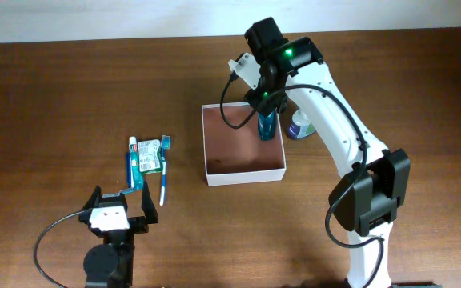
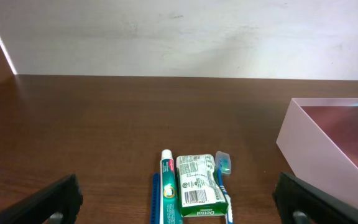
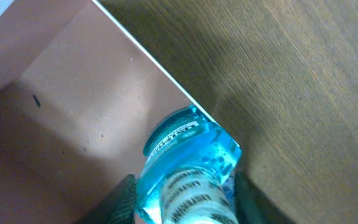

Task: Pack container
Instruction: 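Lower the Listerine bottle into the box's back-right corner, then open the right gripper and lift it away from the box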

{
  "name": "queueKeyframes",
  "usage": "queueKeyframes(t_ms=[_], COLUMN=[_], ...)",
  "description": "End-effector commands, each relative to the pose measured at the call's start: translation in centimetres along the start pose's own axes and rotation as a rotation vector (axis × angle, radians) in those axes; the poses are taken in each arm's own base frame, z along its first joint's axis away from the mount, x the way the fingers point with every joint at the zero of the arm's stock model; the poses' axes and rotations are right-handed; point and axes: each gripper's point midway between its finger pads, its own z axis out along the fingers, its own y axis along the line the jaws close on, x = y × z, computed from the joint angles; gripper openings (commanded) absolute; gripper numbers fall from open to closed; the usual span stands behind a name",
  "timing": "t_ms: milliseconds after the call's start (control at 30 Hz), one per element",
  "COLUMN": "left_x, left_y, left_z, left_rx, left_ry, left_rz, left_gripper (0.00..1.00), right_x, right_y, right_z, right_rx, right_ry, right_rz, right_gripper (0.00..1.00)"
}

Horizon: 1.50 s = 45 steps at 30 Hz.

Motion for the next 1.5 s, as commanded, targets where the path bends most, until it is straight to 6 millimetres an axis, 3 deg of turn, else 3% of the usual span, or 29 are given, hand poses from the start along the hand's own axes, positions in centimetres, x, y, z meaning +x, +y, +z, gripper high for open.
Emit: queueKeyframes(t_ms=[0, 267, 500, 633, 800, 933, 1033, 1167, 1467], left_x=[0.3, 0.3, 0.3, 0.3, 0.3, 0.3, 0.3, 0.3, 0.3], left_y=[0.3, 0.3, 0.3, 0.3, 0.3, 0.3, 0.3, 0.3, 0.2], left_z=[0.1, 0.1, 0.1, 0.1, 0.1, 0.1, 0.1, 0.1, 0.1], left_rx=[-0.013, -0.013, -0.013, -0.013, -0.013, -0.013, -0.013, -0.013, -0.012], left_ry=[0.005, 0.005, 0.005, 0.005, 0.005, 0.005, 0.005, 0.005, 0.005], left_rz=[-0.003, -0.003, -0.003, -0.003, -0.003, -0.003, -0.003, -0.003, -0.003], left_gripper=[1.00, 1.00, 1.00, 1.00, 1.00, 1.00, 1.00, 1.00, 1.00], right_x=[-0.6, -1.2, -2.8, -2.5, 0.8, 5.1, 7.4, 8.4, 9.7], right_y=[-0.4, -0.7, -2.0, -5.2, -9.6, -12.3, -12.3, -10.7, -9.4], right_z=[-0.8, -3.0, -7.9, -11.5, -14.8, -14.8, -13.8, -12.9, -10.5], right_rx=[0.009, 0.030, 0.097, 0.214, 0.310, 0.310, 0.215, 0.051, 0.002], right_ry=[-0.028, -0.077, -0.193, -0.245, -0.250, -0.185, -0.136, -0.110, -0.018], right_rz=[0.003, 0.034, 0.051, 0.219, 0.467, 0.677, 0.734, 0.773, 0.878], right_gripper=[0.46, 0.58, 0.79, 0.86, 0.95, 0.96, 0.96, 0.96, 0.96])
